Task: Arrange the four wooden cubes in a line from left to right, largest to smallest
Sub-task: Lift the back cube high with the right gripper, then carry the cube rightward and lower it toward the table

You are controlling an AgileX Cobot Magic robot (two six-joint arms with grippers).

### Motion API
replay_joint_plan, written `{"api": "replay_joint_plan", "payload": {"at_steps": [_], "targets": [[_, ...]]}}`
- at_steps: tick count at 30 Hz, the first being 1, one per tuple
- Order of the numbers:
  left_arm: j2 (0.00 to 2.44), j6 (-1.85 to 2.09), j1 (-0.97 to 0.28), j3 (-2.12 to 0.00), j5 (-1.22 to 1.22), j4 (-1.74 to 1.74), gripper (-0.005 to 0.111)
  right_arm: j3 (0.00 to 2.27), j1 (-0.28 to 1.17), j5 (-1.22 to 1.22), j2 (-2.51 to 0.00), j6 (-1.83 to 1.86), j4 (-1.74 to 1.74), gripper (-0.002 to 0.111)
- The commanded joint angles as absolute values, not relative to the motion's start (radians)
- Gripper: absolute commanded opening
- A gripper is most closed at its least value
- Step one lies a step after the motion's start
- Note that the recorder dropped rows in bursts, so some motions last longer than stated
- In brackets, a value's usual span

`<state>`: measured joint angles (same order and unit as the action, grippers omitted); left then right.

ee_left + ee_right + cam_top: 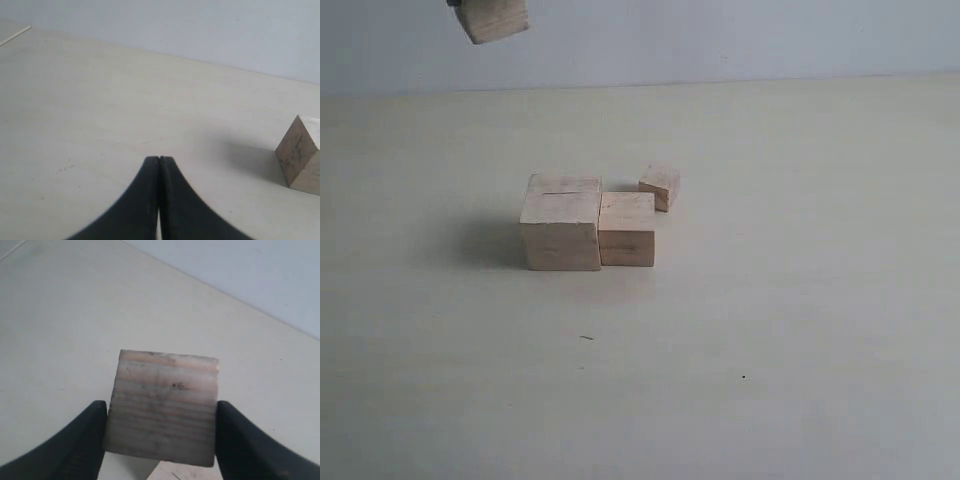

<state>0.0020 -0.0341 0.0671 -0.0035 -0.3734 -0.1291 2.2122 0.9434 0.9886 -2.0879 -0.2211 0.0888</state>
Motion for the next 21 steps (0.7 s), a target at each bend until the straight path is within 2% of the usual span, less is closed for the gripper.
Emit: {"api": "replay_joint_plan", "payload": {"at_steps": [1, 6, 11, 14, 21], "targets": [[0.0, -0.031, 0.07, 0.0, -0.363, -0.13, 0.0, 2.027, 0.943, 0.858, -1.966, -0.099, -0.015, 0.0], [0.0, -0.031, 0.07, 0.0, -0.363, -0.13, 0.0, 1.622, 0.943, 0.625, -1.685, 0.0, 0.022, 0.0], [0.0, -0.031, 0.07, 0.0, -0.367, -0.13, 0.0, 1.326, 0.906, 0.647, -1.523, 0.046, 0.037, 0.0], [0.0, -0.031, 0.07, 0.0, -0.367, -0.13, 0.0, 1.11, 0.797, 0.628, -1.415, 0.113, 0.037, 0.0], [0.0, -0.031, 0.07, 0.0, -0.367, -0.13, 0.0, 0.983, 0.666, 0.659, -1.331, 0.214, 0.033, 0.0]]}}
